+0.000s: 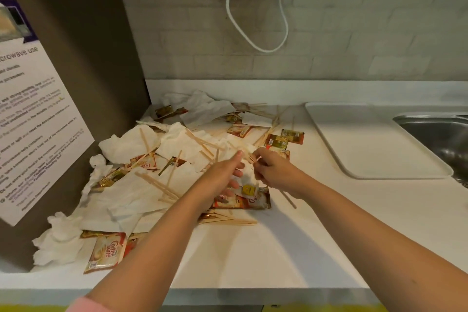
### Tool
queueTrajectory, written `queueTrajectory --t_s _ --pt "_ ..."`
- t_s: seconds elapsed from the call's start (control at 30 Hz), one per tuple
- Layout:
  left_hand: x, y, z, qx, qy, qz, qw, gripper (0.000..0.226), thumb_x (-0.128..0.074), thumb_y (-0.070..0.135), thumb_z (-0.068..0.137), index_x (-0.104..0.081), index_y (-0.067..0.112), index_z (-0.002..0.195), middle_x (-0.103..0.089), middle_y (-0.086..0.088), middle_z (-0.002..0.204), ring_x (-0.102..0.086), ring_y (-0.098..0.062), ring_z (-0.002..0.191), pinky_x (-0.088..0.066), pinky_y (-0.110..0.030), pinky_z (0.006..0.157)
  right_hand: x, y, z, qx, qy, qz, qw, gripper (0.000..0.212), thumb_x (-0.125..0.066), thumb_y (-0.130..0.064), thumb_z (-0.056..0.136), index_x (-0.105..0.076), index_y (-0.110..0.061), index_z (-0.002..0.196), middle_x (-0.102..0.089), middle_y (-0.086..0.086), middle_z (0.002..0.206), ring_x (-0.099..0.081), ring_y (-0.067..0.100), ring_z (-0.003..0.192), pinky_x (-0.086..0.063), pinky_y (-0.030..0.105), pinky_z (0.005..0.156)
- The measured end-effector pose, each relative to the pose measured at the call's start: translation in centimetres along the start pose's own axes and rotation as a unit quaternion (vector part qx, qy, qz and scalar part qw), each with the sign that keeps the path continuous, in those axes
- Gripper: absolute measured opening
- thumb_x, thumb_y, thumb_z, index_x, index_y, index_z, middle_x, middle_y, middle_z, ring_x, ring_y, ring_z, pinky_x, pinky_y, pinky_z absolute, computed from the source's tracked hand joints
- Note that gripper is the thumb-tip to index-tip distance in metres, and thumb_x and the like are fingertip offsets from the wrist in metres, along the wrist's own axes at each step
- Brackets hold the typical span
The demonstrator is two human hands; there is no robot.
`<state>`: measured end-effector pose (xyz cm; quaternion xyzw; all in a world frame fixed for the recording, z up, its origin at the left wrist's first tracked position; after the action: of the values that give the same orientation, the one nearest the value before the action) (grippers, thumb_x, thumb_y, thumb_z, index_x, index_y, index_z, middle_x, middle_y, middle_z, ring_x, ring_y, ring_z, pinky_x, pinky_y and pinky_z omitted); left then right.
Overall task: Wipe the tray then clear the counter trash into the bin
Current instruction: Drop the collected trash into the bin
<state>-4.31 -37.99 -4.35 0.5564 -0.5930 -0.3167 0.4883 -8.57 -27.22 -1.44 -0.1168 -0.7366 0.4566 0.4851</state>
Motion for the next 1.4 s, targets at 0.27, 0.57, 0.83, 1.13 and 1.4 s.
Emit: queueTrajectory --t_s 0.27,0.57,0.83,1.13,1.4 --pt "1.2 -0.3 0.4 -0.02 0.073 -0.186 0.98 0.031 -0.034 0.026 0.102 -0.061 0.018 0.087 -0.06 -0.008 0.097 -0.058 -0.018 0.08 -0.05 -0.034 0.068 -3.4 -1.8 0.7 0.046 -0.034 -0.09 0.994 0.025 -0.045 -0.014 0.096 -0.056 -0.009 0.118 -0.063 0.011 0.106 -0.057 0.025 0.092 -0.046 0.037 0.083" --pt "7.2 -2.4 0.3 0.028 0.148 -0.301 0.942 0.033 -0.03 0.024 0.103 -0.045 0.012 0.075 -0.035 0.001 0.057 -0.031 -0.008 0.031 -0.029 -0.022 0.043 -9.1 -1.4 -0.8 0.09 -0.168 -0.27 0.944 0.02 -0.067 -0.023 0.079 -0.07 -0.008 0.092 -0.065 0.009 0.089 -0.056 0.022 0.08 -0.041 0.026 0.058" --pt "7.4 -2.9 0.2 0.033 0.115 -0.287 0.95 0.031 -0.03 0.024 0.102 -0.046 0.013 0.078 -0.032 0.001 0.057 -0.028 -0.006 0.03 -0.026 -0.017 0.035 -9.9 -2.1 -0.8 0.134 -0.137 -0.451 0.872 0.013 -0.049 -0.013 0.091 -0.061 -0.009 0.091 -0.056 0.014 0.094 -0.05 0.028 0.084 -0.028 0.023 0.052" --pt "7.3 -3.1 0.2 0.036 0.112 -0.286 0.951 0.03 -0.031 0.024 0.102 -0.048 0.012 0.08 -0.034 0.002 0.058 -0.028 -0.006 0.033 -0.026 -0.018 0.035 -8.6 1.4 -1.4 0.071 -0.223 -0.422 0.876 0.024 -0.036 -0.013 0.098 -0.049 -0.012 0.118 -0.057 0.009 0.107 -0.055 0.027 0.092 -0.045 0.037 0.075" --pt "7.4 -3.8 0.5 0.045 0.111 -0.334 0.935 0.032 -0.03 0.025 0.102 -0.047 0.012 0.077 -0.032 0.002 0.059 -0.027 -0.005 0.029 -0.022 -0.014 0.032 -3.2 2.9 -1.2 -0.034 -0.256 -0.279 0.925 0.023 -0.03 -0.02 0.1 -0.036 -0.028 0.08 -0.06 0.015 0.084 -0.052 0.019 0.066 -0.041 0.032 0.067"
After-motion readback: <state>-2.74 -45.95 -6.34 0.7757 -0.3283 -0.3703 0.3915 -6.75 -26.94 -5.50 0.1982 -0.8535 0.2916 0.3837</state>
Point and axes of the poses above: each hand's wrist, its own z-axis towards the middle knuckle, its own x-axis out of the back of the hand, y = z × x, the point moved 8 cm from there along z, towards the middle knuckle
